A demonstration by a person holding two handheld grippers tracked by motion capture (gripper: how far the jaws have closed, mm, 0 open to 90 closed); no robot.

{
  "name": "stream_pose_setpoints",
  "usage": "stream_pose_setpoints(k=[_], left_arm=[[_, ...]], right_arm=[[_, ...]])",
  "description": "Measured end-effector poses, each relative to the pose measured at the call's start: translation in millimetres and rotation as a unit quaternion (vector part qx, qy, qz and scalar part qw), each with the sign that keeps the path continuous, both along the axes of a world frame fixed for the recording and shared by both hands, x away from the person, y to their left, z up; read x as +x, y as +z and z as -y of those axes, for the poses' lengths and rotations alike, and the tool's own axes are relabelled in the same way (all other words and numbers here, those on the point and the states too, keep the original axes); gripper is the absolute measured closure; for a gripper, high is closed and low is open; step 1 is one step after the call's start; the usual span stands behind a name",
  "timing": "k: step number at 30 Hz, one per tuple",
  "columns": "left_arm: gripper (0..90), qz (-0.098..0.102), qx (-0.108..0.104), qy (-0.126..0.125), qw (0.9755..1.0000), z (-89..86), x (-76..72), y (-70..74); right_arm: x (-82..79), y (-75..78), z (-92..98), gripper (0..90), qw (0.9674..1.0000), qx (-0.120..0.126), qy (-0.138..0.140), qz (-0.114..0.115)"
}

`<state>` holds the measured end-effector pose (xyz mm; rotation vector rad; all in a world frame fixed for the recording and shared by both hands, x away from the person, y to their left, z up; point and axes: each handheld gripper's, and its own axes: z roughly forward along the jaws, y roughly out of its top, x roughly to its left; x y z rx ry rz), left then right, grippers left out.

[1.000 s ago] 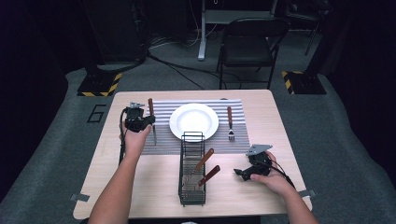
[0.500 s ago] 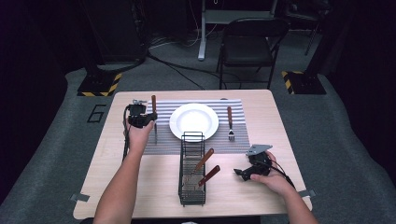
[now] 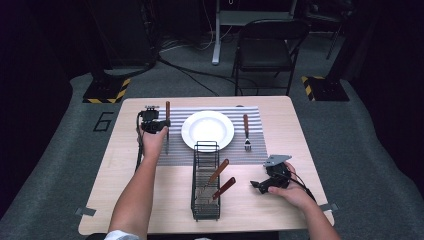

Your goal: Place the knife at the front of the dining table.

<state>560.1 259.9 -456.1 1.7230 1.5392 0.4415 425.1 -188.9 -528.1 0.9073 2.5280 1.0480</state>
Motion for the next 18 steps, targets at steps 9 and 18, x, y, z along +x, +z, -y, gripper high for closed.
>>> stream_pose_setpoints(k=[9, 18], left_arm=[[80.5, -0.008, -0.023, 0.018, 0.9995, -2.9, 9.5, -13.7], [80.5, -0.015, -0.035, 0.034, 0.9987, -2.9, 17.8, -27.1]], right_arm=[[0.0, 0.0, 0.1, 0.0, 1.0000, 0.000, 0.001, 0.000], [0.0, 0.0, 0.1, 0.0, 1.0000, 0.000, 0.000, 0.000]])
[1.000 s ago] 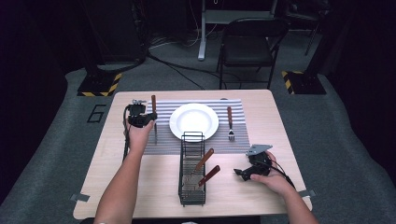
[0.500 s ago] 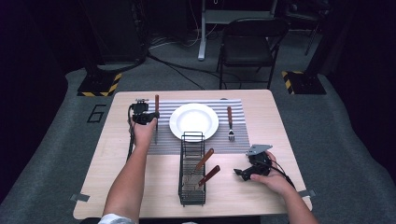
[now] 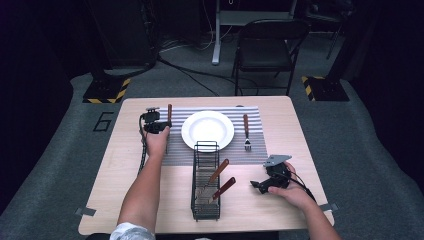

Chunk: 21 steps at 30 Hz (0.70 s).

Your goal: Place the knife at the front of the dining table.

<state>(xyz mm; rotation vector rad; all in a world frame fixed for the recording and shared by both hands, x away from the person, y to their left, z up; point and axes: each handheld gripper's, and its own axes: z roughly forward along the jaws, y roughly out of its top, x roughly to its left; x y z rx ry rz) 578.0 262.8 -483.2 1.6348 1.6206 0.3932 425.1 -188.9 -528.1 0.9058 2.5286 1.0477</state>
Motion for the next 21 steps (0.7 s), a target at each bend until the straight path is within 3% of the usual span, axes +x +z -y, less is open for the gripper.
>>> stream_pose_setpoints(k=[3, 8, 21], left_arm=[[80.5, -0.009, -0.015, 0.012, 0.9998, -1.6, 2.7, -5.3], [80.4, -0.008, -0.015, 0.016, 0.9997, 1.3, 4.4, -8.1], [80.4, -0.027, 0.010, 0.015, 0.9995, 8.3, 13.8, -12.0]], right_arm=[[0.0, 0.0, 0.0, 0.0, 1.0000, 0.000, 0.000, 0.000], [0.0, 0.1, 0.0, 0.0, 1.0000, 0.000, 0.001, -0.001], [0.0, 0.0, 0.0, 0.0, 1.0000, 0.000, 0.000, 0.000]])
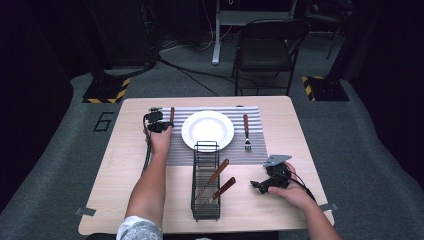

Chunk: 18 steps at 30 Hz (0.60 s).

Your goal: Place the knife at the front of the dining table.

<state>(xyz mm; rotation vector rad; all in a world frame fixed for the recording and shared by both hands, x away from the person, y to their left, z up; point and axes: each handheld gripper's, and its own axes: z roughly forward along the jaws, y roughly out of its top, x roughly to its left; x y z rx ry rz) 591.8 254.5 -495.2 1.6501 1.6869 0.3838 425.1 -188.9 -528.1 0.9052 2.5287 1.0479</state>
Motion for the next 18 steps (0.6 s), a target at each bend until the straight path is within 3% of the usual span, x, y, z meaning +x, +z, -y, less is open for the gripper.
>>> stream_pose_setpoints(k=[12, 16, 18], left_arm=[[80.2, -0.014, -0.006, 0.008, 0.9999, -2.4, 2.9, -6.7], [80.2, -0.022, -0.021, 0.024, 0.9993, -2.5, 3.1, -11.4], [80.2, -0.025, -0.015, 0.018, 0.9994, -3.8, 2.8, -12.9]], right_arm=[[-0.1, 0.0, -0.1, 0.0, 1.0000, 0.000, -0.001, -0.001], [-0.1, 0.0, 0.0, 0.0, 1.0000, 0.000, -0.001, -0.001], [0.0, 0.1, 0.0, 0.0, 1.0000, 0.000, 0.000, -0.001]])
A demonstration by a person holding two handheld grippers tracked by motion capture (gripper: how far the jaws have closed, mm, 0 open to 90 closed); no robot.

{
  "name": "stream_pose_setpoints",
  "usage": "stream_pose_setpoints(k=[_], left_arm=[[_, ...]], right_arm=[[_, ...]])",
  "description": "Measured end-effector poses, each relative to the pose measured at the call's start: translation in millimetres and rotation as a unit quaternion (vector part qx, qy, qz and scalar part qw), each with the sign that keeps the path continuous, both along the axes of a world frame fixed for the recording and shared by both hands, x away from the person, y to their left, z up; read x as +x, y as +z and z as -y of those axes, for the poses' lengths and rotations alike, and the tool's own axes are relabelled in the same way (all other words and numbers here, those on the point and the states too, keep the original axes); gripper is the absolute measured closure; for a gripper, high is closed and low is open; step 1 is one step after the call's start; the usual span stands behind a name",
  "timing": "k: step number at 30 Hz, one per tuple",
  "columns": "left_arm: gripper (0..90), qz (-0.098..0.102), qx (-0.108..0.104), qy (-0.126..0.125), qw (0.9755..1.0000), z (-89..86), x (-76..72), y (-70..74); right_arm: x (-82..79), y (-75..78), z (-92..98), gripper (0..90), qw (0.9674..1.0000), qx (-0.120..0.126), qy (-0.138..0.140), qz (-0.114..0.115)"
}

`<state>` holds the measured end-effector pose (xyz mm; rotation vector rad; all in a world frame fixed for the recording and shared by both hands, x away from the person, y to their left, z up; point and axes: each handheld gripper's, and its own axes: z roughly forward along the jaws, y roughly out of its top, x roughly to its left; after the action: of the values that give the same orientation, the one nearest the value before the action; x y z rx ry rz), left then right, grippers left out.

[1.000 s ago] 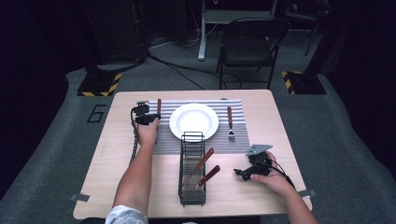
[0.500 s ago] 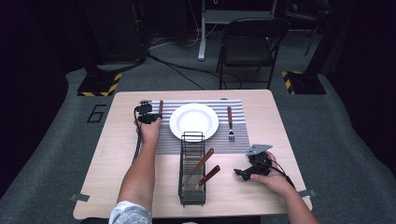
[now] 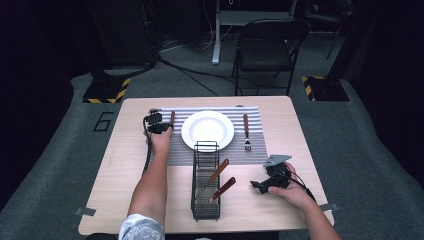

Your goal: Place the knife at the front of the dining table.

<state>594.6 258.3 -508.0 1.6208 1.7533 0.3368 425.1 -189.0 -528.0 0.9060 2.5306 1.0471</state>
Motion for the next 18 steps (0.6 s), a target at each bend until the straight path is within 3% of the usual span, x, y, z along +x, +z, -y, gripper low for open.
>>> stream_pose_setpoints(k=[12, 16, 18], left_arm=[[79.3, -0.004, 0.001, 0.000, 1.0000, 1.1, 0.7, -3.5], [75.9, 0.001, 0.033, -0.009, 0.9994, 2.5, -0.7, -2.0], [75.2, 0.000, 0.032, -0.008, 0.9995, 1.1, -1.7, -1.8]], right_arm=[[0.0, -0.1, 0.0, 0.0, 1.0000, 0.000, 0.000, 0.001], [0.0, -0.1, 0.0, 0.0, 1.0000, 0.000, 0.000, 0.001], [0.0, -0.1, 0.0, 0.0, 1.0000, 0.000, 0.000, 0.001]])
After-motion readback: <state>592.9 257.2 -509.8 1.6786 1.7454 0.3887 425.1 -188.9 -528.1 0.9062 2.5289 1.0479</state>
